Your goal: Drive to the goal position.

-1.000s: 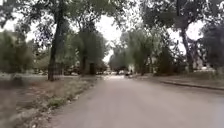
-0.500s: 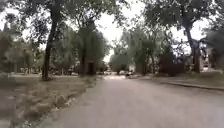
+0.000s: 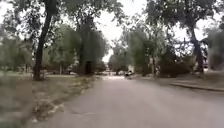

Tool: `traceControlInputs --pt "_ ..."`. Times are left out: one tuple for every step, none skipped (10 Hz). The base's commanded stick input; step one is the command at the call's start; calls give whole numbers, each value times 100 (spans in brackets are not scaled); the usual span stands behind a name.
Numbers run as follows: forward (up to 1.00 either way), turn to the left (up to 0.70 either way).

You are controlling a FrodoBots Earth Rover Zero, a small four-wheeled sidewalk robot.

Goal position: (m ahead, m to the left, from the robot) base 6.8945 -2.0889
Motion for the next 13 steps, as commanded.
traceControlInputs --pt "100 1" --pt "100 1" --pt "100 1" --pt "100 1" --pt "100 1" --pt "100 1" --pt "100 1" --pt "100 1" --pt "100 1" --pt "100 1" --pt "100 1" --pt "100 1" --pt "100 1"
